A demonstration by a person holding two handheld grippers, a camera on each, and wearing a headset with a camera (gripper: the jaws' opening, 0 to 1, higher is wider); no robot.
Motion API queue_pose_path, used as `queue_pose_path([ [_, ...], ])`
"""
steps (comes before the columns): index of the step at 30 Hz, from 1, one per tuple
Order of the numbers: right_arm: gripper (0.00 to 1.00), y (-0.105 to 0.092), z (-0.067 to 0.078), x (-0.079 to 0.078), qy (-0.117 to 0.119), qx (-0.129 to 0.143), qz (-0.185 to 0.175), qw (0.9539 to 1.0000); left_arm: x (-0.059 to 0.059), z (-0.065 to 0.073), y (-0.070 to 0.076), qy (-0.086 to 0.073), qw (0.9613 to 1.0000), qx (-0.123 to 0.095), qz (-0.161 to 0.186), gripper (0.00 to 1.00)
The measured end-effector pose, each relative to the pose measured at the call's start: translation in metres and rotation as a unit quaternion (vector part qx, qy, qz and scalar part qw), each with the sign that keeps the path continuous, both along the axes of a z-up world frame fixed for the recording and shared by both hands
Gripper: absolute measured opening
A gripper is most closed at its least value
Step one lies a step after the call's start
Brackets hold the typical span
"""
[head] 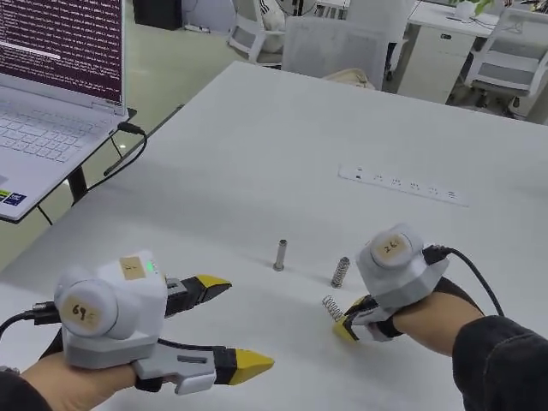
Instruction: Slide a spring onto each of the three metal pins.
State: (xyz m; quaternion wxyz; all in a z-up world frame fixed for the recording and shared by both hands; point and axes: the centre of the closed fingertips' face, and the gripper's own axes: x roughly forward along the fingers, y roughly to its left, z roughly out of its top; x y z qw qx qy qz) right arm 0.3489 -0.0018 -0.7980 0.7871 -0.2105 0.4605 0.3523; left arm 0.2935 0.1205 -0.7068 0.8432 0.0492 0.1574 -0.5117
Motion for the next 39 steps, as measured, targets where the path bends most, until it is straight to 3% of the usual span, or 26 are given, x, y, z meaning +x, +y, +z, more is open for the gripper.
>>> queue_pose_path([
  [8,0.09,-0.005,0.0,-0.002,0.007,0.002,-0.006,1.0,0.0,-0.001,-0.001,0.001,1.0,0.0,-0.002,0.64],
  [21,0.08,0.008,0.013,-0.018,0.01,0.01,0.062,0.998,0.001,-0.002,-0.004,-0.001,1.0,0.003,-0.006,0.63],
  [25,0.08,0.019,0.019,-0.03,0.02,0.017,0.091,0.9955,0.0,-0.004,-0.004,0.0,1.0,0.005,-0.008,0.62],
  [32,0.08,0.04,0.035,-0.05,0.038,0.019,0.157,0.9868,-0.002,-0.007,-0.007,-0.003,0.9998,0.01,-0.017,0.59],
  [39,0.08,0.057,0.047,-0.059,0.047,0.015,0.186,0.9812,-0.004,-0.01,-0.011,-0.003,0.9995,0.018,-0.027,0.58],
])
